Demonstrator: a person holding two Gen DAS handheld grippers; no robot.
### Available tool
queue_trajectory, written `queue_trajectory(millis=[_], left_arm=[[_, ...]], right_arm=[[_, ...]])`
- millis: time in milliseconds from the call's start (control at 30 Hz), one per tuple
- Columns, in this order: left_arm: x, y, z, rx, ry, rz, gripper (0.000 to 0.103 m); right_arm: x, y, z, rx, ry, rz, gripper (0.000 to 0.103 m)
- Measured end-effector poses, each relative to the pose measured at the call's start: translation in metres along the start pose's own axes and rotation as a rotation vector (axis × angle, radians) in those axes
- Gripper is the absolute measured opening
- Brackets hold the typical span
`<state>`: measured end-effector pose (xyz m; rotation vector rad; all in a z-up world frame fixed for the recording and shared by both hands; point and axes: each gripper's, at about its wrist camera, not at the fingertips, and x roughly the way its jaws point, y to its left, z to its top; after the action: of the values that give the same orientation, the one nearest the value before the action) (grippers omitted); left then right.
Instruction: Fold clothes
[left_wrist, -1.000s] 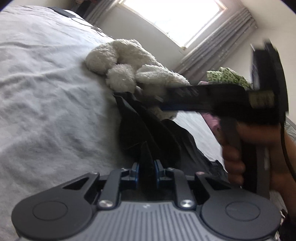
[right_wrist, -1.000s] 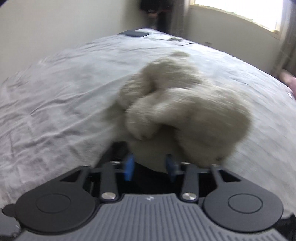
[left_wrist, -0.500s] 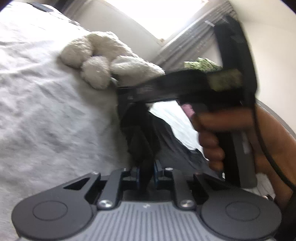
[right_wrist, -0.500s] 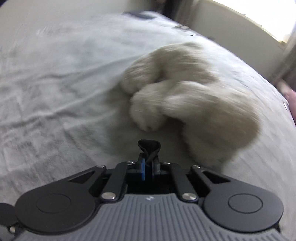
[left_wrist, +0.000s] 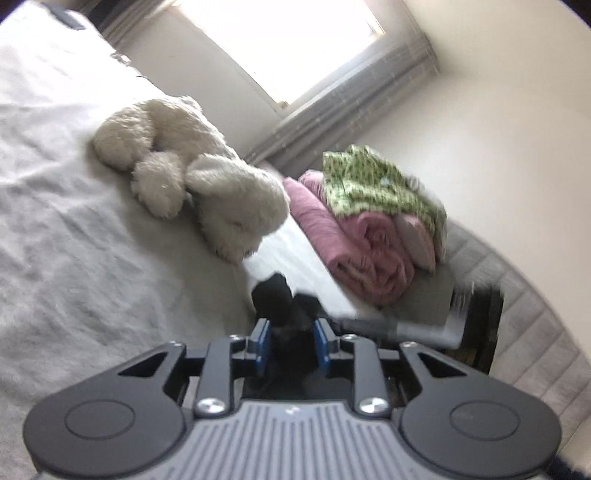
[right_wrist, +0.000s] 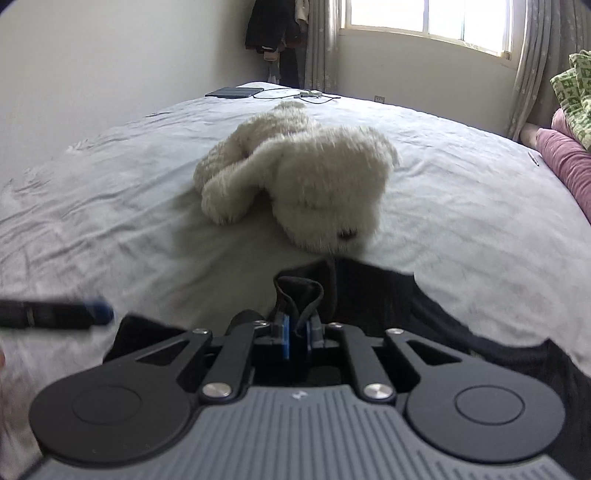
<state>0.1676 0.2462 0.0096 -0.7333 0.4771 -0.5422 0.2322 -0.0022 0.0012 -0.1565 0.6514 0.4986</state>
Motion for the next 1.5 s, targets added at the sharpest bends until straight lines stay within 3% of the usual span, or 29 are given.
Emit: queue_trajectory(millis=[167,333,433,567,667,700,733,800,933,1033,1100,1200,1300,1467,1500], left_arm=[[0.016,-0.018,-0.006,0.053,0.018,0.076,0.035],[0.028,-0.03,-0.017,0.13,0.081,0.113,0.033],[0.032,-0.039,-0.021,0.227,0.138,0.053,0.019],[0.026,-0.046,-0.025,0.329,0.176,-0.058,0.015],[0.017,-0.051,-0.027,0.397,0.192,-0.15,0.014],[0.016,-0.052,-0.028,0.409,0.199,-0.17,0.014],[0.016,-0.053,-0.029,0.416,0.205,-0.186,0.014],[0.018,-0.055,-0.031,0.428,0.219,-0.191,0.014],[0.028,-0.055,-0.036,0.431,0.247,-0.124,0.014],[0.032,-0.061,-0.042,0.46,0.27,-0.11,0.014],[0.034,-0.067,-0.046,0.485,0.283,-0.105,0.016],[0.038,-0.074,-0.05,0.524,0.298,-0.081,0.024],[0.04,-0.077,-0.055,0.564,0.309,-0.052,0.037],[0.045,-0.081,-0.06,0.576,0.305,-0.042,0.037],[0.045,-0.082,-0.061,0.581,0.304,-0.038,0.036]], right_arm=[[-0.01,-0.005,-0.013,0.035,-0.031,0.018,0.011],[-0.021,-0.021,-0.021,0.098,-0.061,0.024,0.012],[-0.028,-0.032,-0.025,0.175,-0.099,0.061,0.015],[-0.036,-0.046,-0.031,0.293,-0.141,0.11,0.016],[-0.036,-0.044,-0.036,0.269,-0.1,0.096,0.016],[-0.037,-0.045,-0.038,0.272,-0.096,0.093,0.018],[-0.039,-0.048,-0.04,0.295,-0.104,0.091,0.027],[-0.045,-0.054,-0.043,0.345,-0.128,0.08,0.047],[-0.057,-0.053,-0.043,0.338,-0.163,0.076,0.047],[-0.059,-0.047,-0.037,0.299,-0.16,0.073,0.047],[-0.057,-0.053,-0.031,0.343,-0.161,0.082,0.047],[-0.042,-0.06,-0.026,0.373,-0.063,0.033,0.047],[-0.038,-0.056,-0.032,0.324,-0.014,0.066,0.047],[-0.023,-0.054,-0.026,0.256,0.087,0.08,0.047],[-0.019,-0.053,-0.024,0.246,0.119,0.073,0.043]])
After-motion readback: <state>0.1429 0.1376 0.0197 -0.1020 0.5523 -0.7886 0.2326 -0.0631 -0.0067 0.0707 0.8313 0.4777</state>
